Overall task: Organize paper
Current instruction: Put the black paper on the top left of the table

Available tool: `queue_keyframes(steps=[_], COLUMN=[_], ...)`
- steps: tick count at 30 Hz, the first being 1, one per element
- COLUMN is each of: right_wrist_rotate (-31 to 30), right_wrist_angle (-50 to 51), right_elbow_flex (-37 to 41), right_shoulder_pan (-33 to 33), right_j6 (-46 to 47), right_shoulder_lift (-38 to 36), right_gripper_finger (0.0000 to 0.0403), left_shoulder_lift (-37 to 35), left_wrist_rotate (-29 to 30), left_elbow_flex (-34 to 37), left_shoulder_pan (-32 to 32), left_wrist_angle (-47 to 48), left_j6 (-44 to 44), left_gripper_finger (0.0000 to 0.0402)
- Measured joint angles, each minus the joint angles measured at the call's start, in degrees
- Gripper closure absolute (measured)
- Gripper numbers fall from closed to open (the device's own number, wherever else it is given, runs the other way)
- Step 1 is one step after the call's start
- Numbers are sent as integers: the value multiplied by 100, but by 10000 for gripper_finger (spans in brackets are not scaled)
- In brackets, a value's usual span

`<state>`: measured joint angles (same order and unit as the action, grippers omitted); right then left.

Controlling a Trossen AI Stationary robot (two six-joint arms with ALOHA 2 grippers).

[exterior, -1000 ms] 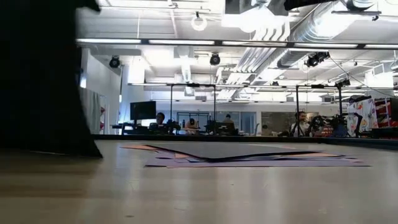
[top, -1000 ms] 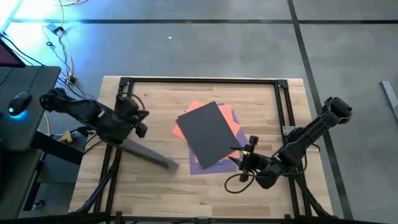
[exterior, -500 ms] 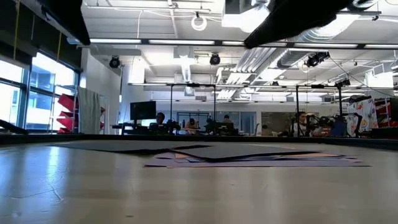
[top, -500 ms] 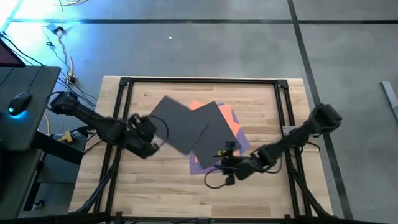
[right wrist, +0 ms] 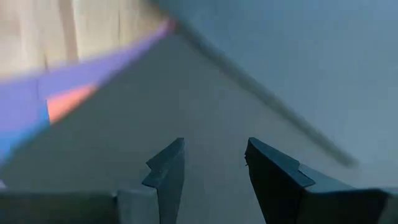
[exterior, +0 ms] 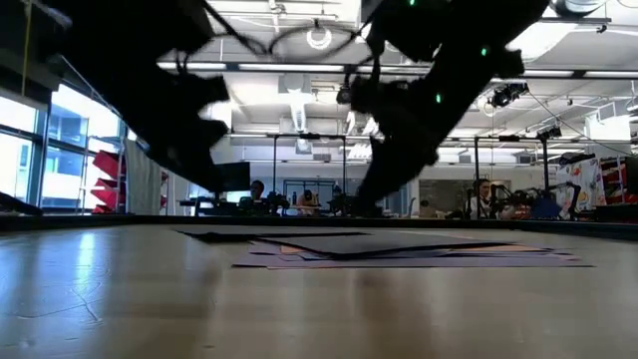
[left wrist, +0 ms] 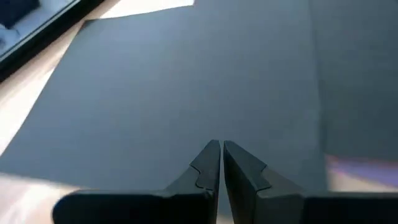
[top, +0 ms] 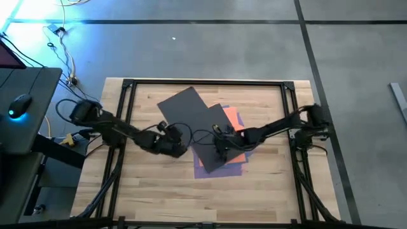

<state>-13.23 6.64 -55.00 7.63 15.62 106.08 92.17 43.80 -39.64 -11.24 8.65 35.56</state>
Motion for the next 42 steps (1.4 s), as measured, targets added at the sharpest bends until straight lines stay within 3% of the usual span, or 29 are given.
queue_keyframes(steps=[4,9,20,26,33,39,42], right_wrist_rotate=[-3,-51,-34,-86,-56,-682,-938], right_wrist_angle=[-38,443,1247,1689,2634,4002,4163], right_elbow_flex=[-34,-40,-37,-46,-20,42,33], right_shoulder_pan=[0,146,731,962,974,1046,1046], right_j6=[210,726,1426,1815,2489,3131,3292], right_shoulder_lift=[282,255,181,144,-176,-594,-686], right_gripper_finger=[276,297,306,306,306,306,306], left_shoulder_lift=[558,920,436,179,123,91,73], left_wrist_rotate=[-525,-1129,-1019,-1451,-1848,-1742,-1566], left_elbow_flex=[16,-54,18,30,22,9,11], left_shoulder_pan=[562,865,387,245,-181,-640,-767], left_wrist_angle=[-377,-175,2341,3610,3589,3485,3480], left_j6=[-520,-588,-457,-395,-1222,-1934,-2081], left_gripper_finger=[401,402,401,401,401,401,401])
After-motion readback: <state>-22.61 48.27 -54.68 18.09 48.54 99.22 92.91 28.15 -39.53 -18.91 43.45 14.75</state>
